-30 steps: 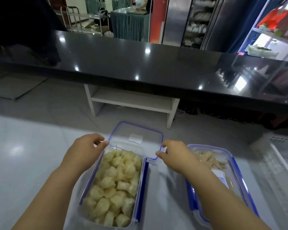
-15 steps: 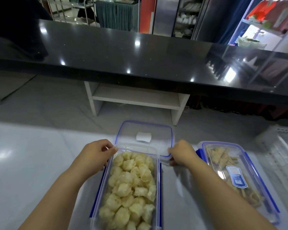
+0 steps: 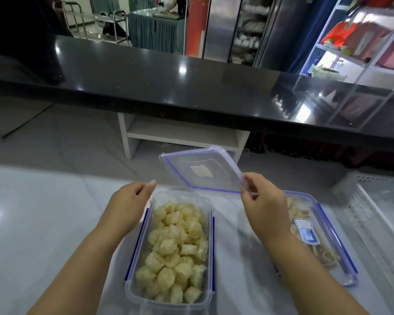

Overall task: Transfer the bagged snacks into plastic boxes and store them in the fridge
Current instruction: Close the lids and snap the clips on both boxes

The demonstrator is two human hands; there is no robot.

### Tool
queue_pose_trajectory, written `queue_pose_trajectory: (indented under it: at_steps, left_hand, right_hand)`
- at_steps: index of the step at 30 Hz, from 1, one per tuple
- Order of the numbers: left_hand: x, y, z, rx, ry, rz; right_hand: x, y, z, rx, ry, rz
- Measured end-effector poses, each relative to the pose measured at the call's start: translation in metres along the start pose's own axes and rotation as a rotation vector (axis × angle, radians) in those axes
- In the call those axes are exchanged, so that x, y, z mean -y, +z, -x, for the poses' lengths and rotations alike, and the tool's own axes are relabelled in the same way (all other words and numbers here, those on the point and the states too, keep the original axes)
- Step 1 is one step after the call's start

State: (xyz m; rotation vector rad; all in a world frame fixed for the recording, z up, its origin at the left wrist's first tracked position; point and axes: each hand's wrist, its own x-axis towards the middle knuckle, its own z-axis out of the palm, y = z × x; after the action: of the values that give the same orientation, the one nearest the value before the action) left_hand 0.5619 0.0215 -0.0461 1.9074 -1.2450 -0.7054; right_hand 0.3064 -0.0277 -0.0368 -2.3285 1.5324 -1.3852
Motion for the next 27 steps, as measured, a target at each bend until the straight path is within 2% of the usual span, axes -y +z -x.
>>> queue_pose_trajectory:
  at_steps: [4, 6, 9, 12, 14, 17, 22, 25, 27]
  left_hand:
    - [-0.032, -0.008, 0.021, 0.085, -0.088, 0.397]
    - [-0.047, -0.009, 0.033, 0.130, -0.097, 0.426]
    - [-0.063, -0.005, 0.051, 0.100, -0.059, 0.332]
    - [-0.063, -0.004, 0.066, 0.080, -0.081, 0.451]
    - [-0.057, -0.005, 0.075, 0.105, -0.112, 0.576]
    - [-0.046, -0.007, 0.090, 0.074, -0.096, 0.623]
    - [-0.019, -0.013, 0.110, 0.050, -0.105, 0.575]
    - [-0.008, -0.015, 0.121, 0.076, -0.088, 0.546]
    - [-0.003, -0.015, 0.127, 0.089, -0.080, 0.513]
  right_hand:
    - [0.007, -0.012, 0.015, -0.123, -0.289, 0.134]
    - [0.013, -0.019, 0.026, -0.134, -0.357, 0.145]
    - [0.021, -0.029, 0.041, -0.135, -0.412, 0.137]
    - [0.026, -0.036, 0.056, -0.106, -0.430, 0.090]
    - [0.025, -0.037, 0.066, -0.007, -0.409, 0.026]
    - [0.025, -0.040, 0.078, 0.202, -0.289, -0.156]
    - [0.035, -0.053, 0.090, 0.626, 0.239, -0.491]
    - [0.038, -0.044, 0.091, 0.571, 0.493, -0.650]
    - [0.044, -0.036, 0.092, 0.531, 0.540, -0.657]
